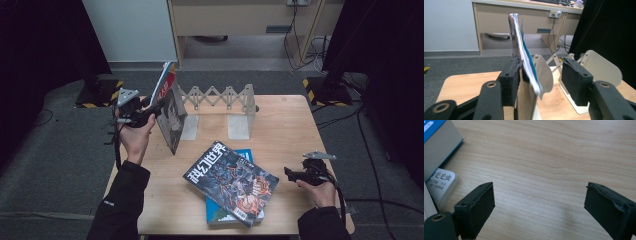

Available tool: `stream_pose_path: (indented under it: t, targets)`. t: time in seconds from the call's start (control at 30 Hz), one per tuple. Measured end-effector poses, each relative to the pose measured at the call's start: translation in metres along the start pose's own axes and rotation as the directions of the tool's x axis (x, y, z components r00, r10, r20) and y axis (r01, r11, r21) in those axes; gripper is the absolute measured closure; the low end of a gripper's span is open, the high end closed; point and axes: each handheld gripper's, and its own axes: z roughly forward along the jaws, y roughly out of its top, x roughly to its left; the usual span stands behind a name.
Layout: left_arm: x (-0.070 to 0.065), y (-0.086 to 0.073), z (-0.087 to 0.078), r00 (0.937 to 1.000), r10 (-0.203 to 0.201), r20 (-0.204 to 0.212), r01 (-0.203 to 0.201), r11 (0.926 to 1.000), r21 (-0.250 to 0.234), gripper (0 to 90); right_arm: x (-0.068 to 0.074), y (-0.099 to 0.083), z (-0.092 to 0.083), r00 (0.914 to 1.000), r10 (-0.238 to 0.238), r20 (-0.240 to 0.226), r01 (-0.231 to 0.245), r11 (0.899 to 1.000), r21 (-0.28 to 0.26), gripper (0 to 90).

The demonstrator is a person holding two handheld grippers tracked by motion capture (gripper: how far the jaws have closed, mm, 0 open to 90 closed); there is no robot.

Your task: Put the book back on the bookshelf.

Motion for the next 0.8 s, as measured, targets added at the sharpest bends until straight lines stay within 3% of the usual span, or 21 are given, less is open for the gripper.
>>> stream_pose_path:
  t: [0.3, 0.6, 0.73, 0.8]
  targets:
    - [0.006, -0.025, -0.030, 0.9970, -0.027, 0.073, 0.029, 0.9994, -0.020, 35.7, 0.001, 0.007, -0.009, 0.9983, 0.058, 0.007, -0.058, 0.997, -0.046, 10.6]
    - [0.007, -0.052, -0.049, 0.9972, -0.009, 0.074, 0.006, 0.9992, 0.040, 30.2, 0.002, 0.011, -0.015, 0.9971, 0.075, 0.014, -0.074, 0.995, -0.064, 12.4]
    - [0.004, -0.067, -0.054, 0.9933, -0.027, 0.113, 0.018, 0.9968, 0.078, 28.8, 0.002, 0.011, -0.016, 0.9980, 0.060, 0.022, -0.058, 0.996, -0.065, 12.2]
    - [0.002, -0.074, -0.055, 0.9922, -0.019, 0.123, 0.008, 0.9959, 0.090, 28.4, 0.002, 0.011, -0.017, 0.9986, 0.052, 0.007, -0.052, 0.996, -0.070, 18.4]
